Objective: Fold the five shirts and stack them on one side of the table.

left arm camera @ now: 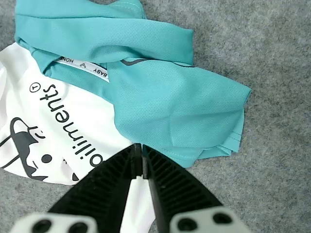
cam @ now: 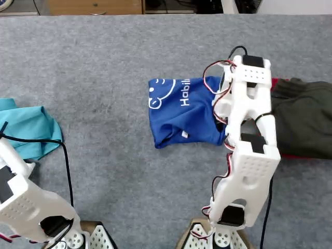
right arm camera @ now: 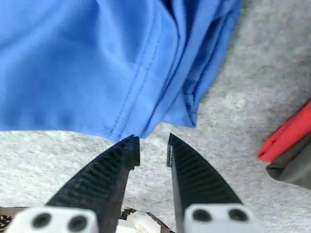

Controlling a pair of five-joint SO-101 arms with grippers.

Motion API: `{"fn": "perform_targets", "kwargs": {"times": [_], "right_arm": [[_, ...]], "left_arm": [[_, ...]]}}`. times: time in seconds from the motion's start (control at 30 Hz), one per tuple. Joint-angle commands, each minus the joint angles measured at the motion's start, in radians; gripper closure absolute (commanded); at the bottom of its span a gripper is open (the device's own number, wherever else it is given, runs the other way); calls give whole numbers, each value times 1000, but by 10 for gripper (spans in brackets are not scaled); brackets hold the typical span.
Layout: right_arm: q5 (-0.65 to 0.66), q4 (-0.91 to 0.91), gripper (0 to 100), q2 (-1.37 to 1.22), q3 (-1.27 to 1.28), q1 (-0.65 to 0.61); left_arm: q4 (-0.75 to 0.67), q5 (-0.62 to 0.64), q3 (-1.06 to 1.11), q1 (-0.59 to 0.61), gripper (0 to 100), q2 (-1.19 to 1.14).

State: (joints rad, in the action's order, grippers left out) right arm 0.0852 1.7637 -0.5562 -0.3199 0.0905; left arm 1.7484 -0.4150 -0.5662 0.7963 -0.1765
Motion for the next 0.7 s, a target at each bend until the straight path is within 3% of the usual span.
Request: {"fn": "perform_targets", "kwargs": {"times": [0.0, 0.47, 0.57, 0.67], "right_arm": [[-20, -18, 882, 2, 10, -28], [-63, -78, 888, -124, 35, -44], [-55, -77, 981, -140, 35, -44], [-55, -58, 994, -140, 33, -39]], "left_arm": [[11, 0, -3, 3, 981, 54], [11, 0, -3, 2, 981, 48], [11, 0, -3, 2, 981, 48], [11, 0, -3, 2, 981, 47]]}}
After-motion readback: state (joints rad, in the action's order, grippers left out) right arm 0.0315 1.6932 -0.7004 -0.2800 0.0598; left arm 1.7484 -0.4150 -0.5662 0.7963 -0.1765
